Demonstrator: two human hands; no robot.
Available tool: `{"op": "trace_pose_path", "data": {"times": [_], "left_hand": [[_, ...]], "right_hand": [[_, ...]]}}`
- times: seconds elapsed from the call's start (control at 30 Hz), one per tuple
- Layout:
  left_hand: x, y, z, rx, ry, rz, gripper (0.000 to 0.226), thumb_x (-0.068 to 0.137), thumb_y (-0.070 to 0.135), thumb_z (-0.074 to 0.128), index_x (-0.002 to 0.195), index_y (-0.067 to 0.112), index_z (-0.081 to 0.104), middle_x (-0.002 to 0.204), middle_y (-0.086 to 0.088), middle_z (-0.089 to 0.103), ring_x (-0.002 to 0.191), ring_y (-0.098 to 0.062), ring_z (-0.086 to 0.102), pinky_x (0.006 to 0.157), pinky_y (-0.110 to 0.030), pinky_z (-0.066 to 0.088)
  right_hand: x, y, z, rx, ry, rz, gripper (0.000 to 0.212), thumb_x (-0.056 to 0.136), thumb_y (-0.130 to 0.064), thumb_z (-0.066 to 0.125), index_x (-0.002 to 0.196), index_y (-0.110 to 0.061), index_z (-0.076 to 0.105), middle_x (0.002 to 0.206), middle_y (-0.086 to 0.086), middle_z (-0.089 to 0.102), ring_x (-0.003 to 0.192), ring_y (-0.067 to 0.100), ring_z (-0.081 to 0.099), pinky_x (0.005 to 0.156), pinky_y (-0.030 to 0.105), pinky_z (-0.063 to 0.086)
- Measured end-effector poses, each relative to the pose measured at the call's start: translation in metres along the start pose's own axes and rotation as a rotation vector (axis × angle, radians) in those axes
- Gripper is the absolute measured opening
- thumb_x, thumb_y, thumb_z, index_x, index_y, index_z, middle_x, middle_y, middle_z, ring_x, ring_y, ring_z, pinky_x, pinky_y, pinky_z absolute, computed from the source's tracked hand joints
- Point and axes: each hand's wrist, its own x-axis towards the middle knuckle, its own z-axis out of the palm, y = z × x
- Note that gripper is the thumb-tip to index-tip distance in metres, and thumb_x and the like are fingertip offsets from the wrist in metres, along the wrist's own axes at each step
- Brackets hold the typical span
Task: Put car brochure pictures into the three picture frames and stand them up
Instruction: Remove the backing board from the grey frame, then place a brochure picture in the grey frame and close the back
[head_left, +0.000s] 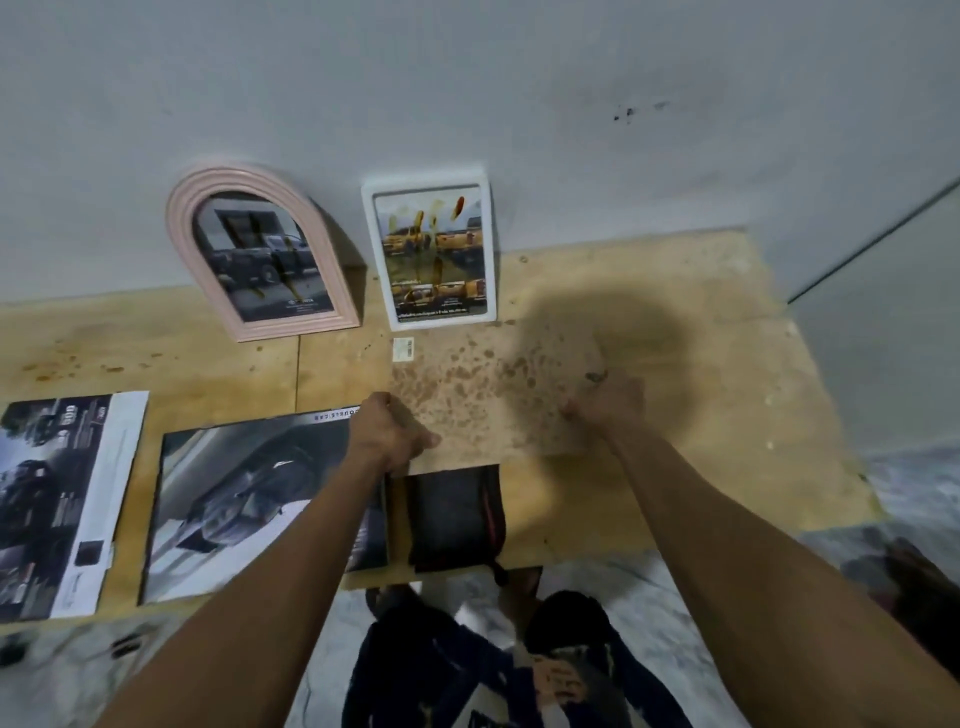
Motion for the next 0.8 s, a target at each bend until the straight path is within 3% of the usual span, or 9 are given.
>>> {"op": "trace_pose_path", "data": {"times": [0.1,0.23,0.37,0.5,0.63,0.73,0.8], "left_hand": [[0.003,0.002,0.009,0.098,0.060,0.002,0.075,0.047,0.037,0.097,0.108,0.010,0.062,0.103,-0.004,0.071,0.094,-0.022,0.068,0.082,-0.037,0.060],[-0.004,0.014,0.017,0.108,0.105,0.040,0.037,0.063,0.014,0.091,0.086,0.012,0.063,0.078,0.000,0.063,0.072,-0.016,0.058,0.061,-0.024,0.046],[0.001,0.009,0.024,0.132,0.093,0.054,0.014,0.062,0.003,0.079,0.072,0.006,0.069,0.072,-0.007,0.068,0.070,-0.019,0.062,0.070,-0.036,0.059],[0.005,0.005,0.027,0.163,0.110,0.061,0.020,0.068,0.012,0.080,0.085,0.007,0.070,0.087,-0.004,0.069,0.085,-0.020,0.065,0.079,-0.026,0.054],[0.007,0.001,0.029,0.239,0.130,0.076,0.053,0.069,0.031,0.080,0.116,0.011,0.066,0.120,-0.009,0.061,0.109,-0.025,0.059,0.098,-0.033,0.052],[-0.008,0.008,0.019,0.276,0.137,0.149,0.043,0.076,0.031,0.074,0.115,0.013,0.065,0.114,-0.006,0.057,0.103,-0.020,0.049,0.094,-0.027,0.046],[-0.014,0.002,0.005,0.268,0.159,0.163,0.044,0.082,0.028,0.073,0.121,0.010,0.062,0.117,-0.010,0.054,0.108,-0.026,0.053,0.096,-0.032,0.047]], "right_hand": [[0.010,-0.001,0.002,-0.051,-0.001,-0.006,0.061,0.077,-0.033,0.077,0.130,-0.016,0.054,0.136,0.013,0.049,0.128,0.031,0.045,0.103,0.037,0.041],[0.017,0.000,0.008,-0.097,0.021,-0.020,0.050,0.089,-0.034,0.061,0.134,-0.015,0.052,0.138,0.014,0.047,0.128,0.035,0.043,0.109,0.043,0.035],[0.016,0.007,0.012,-0.216,0.004,-0.072,0.039,0.093,-0.025,0.055,0.128,-0.007,0.052,0.132,0.018,0.045,0.126,0.037,0.036,0.110,0.041,0.027],[0.016,0.007,0.011,-0.277,-0.006,-0.101,0.045,0.090,-0.023,0.060,0.130,-0.005,0.049,0.134,0.017,0.039,0.126,0.037,0.033,0.111,0.040,0.025],[0.015,0.004,0.016,-0.243,0.011,-0.041,0.054,0.088,-0.027,0.062,0.134,-0.005,0.044,0.136,0.018,0.034,0.127,0.037,0.030,0.108,0.041,0.027],[0.007,-0.006,0.029,-0.204,0.142,-0.048,0.067,0.086,-0.043,0.062,0.139,-0.010,0.037,0.140,0.017,0.032,0.128,0.036,0.030,0.104,0.046,0.033],[-0.005,-0.021,0.043,-0.203,0.161,-0.111,0.067,0.089,-0.049,0.056,0.141,-0.012,0.035,0.144,0.018,0.031,0.132,0.037,0.029,0.106,0.049,0.031]]}}
